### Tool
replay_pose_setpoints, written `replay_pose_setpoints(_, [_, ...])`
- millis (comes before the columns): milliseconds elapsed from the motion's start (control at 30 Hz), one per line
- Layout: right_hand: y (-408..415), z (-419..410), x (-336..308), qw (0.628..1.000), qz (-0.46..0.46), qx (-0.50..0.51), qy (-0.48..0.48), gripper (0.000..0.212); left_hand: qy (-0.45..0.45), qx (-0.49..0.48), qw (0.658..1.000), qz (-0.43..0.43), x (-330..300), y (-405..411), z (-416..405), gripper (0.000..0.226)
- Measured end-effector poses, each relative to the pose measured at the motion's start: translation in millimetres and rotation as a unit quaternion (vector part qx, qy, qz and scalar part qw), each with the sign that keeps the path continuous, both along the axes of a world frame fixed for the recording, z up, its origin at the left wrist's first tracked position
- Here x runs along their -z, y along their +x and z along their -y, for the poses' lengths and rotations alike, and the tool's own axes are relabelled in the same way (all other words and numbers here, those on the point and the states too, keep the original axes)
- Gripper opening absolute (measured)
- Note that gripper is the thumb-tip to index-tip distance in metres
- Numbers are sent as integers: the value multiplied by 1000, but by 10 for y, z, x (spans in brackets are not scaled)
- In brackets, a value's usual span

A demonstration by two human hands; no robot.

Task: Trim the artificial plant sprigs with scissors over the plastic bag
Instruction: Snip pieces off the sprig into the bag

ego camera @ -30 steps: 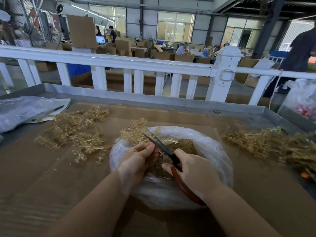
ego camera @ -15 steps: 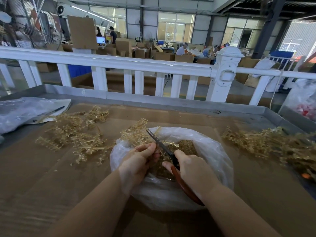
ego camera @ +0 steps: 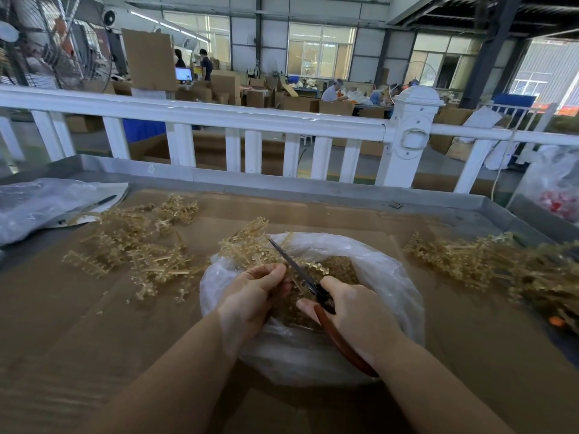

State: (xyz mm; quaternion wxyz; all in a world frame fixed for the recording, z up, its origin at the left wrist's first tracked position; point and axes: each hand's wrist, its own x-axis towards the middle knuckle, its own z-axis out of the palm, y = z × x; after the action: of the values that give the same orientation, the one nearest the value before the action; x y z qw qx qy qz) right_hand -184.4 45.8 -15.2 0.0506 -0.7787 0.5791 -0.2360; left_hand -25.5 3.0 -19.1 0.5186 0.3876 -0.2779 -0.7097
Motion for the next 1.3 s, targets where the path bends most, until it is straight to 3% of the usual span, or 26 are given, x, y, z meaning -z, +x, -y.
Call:
replay_pose_setpoints(400, [22, -13, -18, 1000, 24, 1, 6, 42, -11, 27, 999, 43, 15, 14, -13, 12])
replay_pose_setpoints(867, [26, -4, -24, 998, 55, 11, -2, 40, -14, 17, 999, 29, 46, -2, 2, 8])
replay_pose_setpoints(1067, [-35, -42, -24, 997, 61, 46, 1, 26, -28, 60, 997, 33, 68, 105, -28, 39])
replay_pose_setpoints(1300, [-74, -87, -11, 993, 109, 52, -2, 26, -58, -46, 997, 7, 80, 103, 10, 26])
